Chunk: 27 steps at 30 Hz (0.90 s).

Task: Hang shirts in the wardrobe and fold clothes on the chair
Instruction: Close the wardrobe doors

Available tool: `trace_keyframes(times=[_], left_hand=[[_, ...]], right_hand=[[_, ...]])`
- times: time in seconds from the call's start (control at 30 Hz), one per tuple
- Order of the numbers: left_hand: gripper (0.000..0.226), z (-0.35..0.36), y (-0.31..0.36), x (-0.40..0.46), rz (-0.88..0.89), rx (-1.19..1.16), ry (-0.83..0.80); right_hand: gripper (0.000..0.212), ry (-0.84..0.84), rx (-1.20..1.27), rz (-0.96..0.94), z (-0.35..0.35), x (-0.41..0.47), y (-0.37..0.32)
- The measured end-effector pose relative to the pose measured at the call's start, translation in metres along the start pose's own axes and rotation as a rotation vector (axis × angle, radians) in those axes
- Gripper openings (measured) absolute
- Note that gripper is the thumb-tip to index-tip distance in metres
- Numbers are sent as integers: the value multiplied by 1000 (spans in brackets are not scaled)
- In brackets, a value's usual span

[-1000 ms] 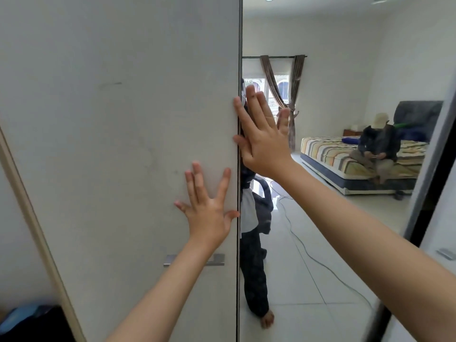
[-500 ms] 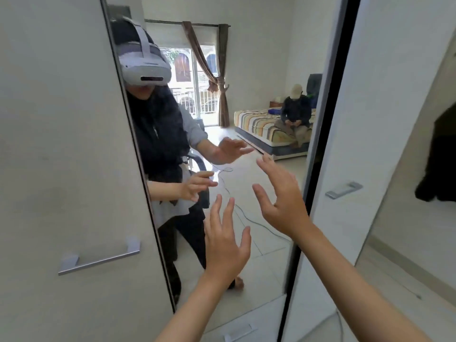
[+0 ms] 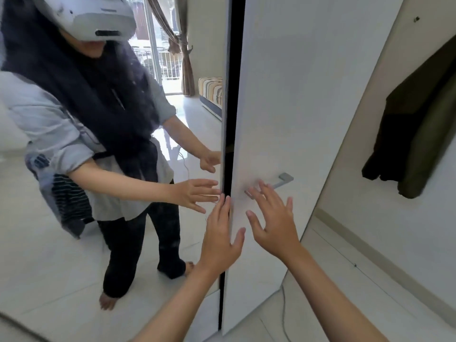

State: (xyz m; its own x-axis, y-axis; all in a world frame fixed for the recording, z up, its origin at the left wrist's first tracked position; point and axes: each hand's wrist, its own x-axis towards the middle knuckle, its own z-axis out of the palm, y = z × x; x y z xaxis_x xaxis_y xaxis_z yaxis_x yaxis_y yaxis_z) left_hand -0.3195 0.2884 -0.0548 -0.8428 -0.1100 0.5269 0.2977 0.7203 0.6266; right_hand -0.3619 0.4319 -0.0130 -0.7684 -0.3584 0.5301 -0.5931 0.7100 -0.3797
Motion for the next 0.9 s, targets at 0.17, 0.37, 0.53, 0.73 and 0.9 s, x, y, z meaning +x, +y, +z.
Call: trace_keyframes(times=[0.17,0.37,0.53,0.73,0.9], left_hand=[[75,20,-5,9,-51,-60,21],[60,21,0,11,-106,-223,131],[49,18,3,9,-144,-352,151],[41,12,15,1,-108,-535,32],[39,11,19,-2,-26,-619,-81]], right_hand=[[53,28,-3,-93,8,12,27],[43,91,79,-116,11,17,31],[38,157,153,-70,14,9,30],[38,190,167,27,-3,-14,21],[60,171,118,128,-26,-33,6]])
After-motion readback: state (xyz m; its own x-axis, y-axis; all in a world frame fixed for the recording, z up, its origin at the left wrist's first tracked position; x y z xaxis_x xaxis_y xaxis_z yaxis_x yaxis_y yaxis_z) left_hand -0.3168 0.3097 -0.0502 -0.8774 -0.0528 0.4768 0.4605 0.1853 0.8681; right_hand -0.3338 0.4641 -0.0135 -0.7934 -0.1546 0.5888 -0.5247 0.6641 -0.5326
